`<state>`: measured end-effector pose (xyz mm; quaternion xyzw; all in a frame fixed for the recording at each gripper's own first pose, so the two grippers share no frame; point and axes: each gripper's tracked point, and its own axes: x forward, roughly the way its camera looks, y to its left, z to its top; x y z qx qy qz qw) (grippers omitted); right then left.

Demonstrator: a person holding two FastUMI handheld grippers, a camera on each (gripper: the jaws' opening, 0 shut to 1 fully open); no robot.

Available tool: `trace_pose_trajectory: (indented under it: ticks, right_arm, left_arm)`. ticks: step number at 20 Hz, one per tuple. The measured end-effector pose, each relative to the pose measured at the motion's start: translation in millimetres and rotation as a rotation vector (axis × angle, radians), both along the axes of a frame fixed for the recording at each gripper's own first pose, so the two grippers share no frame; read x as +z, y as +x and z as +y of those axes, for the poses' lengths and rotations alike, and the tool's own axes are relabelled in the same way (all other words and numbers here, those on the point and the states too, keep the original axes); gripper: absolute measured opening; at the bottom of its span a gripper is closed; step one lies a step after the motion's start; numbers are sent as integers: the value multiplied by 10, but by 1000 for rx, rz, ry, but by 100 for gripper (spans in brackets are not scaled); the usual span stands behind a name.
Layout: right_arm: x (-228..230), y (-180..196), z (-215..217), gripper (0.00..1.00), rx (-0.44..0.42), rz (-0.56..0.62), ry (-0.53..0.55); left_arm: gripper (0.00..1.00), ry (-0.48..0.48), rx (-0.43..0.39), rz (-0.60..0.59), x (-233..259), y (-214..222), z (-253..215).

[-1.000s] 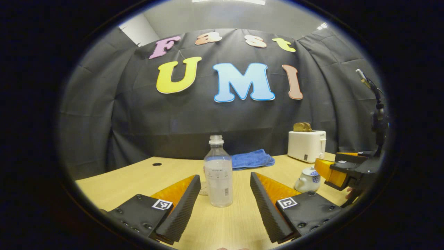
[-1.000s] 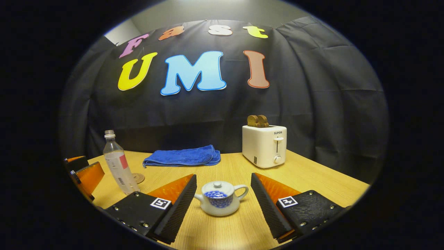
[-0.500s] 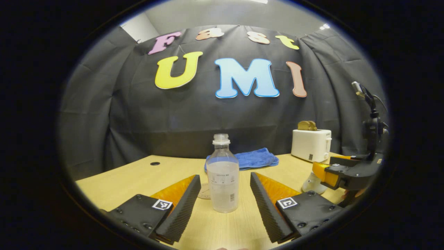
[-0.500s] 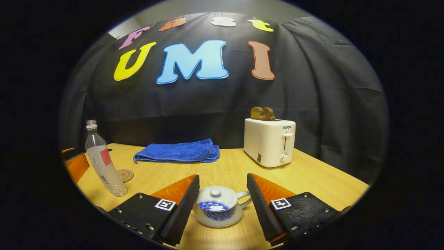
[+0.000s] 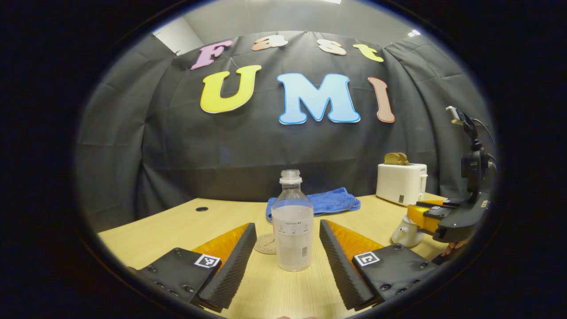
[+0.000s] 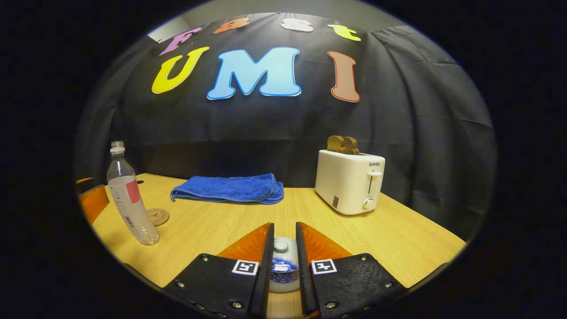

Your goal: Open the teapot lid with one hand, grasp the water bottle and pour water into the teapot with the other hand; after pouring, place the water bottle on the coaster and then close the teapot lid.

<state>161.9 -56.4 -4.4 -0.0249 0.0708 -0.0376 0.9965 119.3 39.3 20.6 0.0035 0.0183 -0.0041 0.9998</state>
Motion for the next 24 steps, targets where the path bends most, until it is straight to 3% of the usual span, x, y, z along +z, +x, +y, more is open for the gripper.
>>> trace_pose_trajectory:
  ticks: [2, 3, 24]
  right_arm:
    - [82, -102, -3, 29, -2, 8, -5]
    - [-6, -17, -13, 5, -1, 2, -10]
    - [399, -254, 216, 5, 93, -118, -30]
  left_arm:
    - [100, 2, 1, -4, 16, -4, 10]
    - [99, 3, 1, -6, 36, -13, 17]
    - [99, 24, 11, 31, -154, 351, -49]
